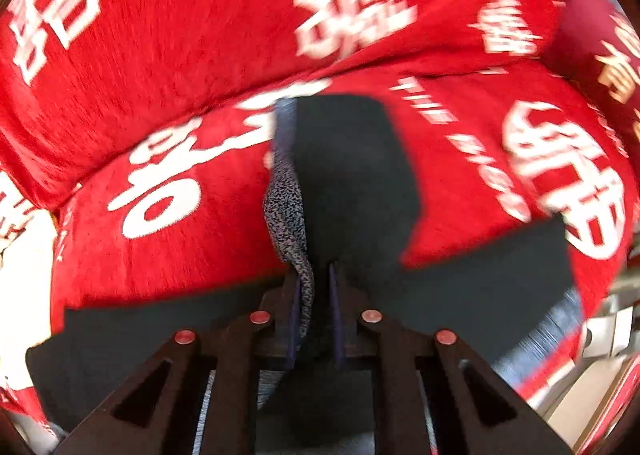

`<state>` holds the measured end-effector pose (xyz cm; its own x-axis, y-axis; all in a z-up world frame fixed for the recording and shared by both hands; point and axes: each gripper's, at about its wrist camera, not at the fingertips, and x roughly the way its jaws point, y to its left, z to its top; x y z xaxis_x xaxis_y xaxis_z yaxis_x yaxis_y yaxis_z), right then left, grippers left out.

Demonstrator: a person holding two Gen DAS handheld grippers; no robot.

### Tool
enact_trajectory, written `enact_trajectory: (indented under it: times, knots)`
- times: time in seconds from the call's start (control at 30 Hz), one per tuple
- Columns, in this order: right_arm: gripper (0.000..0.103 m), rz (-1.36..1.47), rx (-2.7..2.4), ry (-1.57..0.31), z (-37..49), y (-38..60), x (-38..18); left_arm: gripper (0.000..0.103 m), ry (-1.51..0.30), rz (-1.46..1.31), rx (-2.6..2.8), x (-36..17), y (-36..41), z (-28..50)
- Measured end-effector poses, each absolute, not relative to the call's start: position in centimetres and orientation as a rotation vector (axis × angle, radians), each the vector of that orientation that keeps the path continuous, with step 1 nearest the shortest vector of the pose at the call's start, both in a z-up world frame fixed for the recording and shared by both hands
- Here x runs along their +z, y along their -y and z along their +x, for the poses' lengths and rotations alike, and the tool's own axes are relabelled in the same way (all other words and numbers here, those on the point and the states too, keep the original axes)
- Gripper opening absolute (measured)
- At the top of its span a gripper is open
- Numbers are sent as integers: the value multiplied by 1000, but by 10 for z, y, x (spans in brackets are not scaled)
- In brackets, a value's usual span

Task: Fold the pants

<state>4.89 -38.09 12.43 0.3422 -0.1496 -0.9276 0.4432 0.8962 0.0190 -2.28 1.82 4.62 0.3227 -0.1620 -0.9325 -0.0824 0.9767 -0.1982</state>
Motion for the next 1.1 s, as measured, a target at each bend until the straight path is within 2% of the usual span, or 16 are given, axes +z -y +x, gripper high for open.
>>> enact_trajectory:
  times: [0.13,0.27,0.33,0.43,0.47,0.5,0.57,0.67,0.83,0.87,0.93,0.97,1.0,1.03,1.1]
  knots:
    - [9,313,-469,-1157,-24,407,109,101,-1247,-179,-105,46,8,-16]
    - [9,339,-511,-1274,-59,431,64,101,-1284,-106,-140,31,42,-8]
    - [11,331,-491,-1238,-74,434,71,101,-1286,-48,-129,27,54,-7]
    - [28,236,-478,-1225,-76,431,90,101,-1286,-52,-129,30,57,-4]
    - [44,196,-462,-1194,-72,426,97,101,-1288,-61,-127,30,56,-3]
    - [70,129,-455,-1159,-66,421,107,101,-1291,-68,-123,30,55,-2]
    - [89,3,-455,-1067,-52,407,126,101,-1297,-62,-116,29,55,-1]
    - [89,-143,-386,-1037,-13,386,134,101,-1297,-41,-104,28,59,0]
    - [89,-383,-325,-1184,58,362,84,101,-1300,-19,-90,24,63,0]
    - [88,-389,-315,-1224,70,362,74,101,-1302,-17,-90,24,63,1]
    - [75,-325,-272,-1250,82,371,62,101,-1305,-17,-92,24,63,1]
    - [51,-236,-251,-1247,82,380,67,101,-1306,-16,-93,24,63,2]
    - [10,-195,-256,-1252,81,387,70,101,-1305,-15,-94,24,63,2]
    - [6,-137,-274,-1252,76,396,76,101,-1305,-14,-92,24,63,2]
    - [6,-15,-299,-1200,60,422,91,101,-1308,-13,-85,25,64,2]
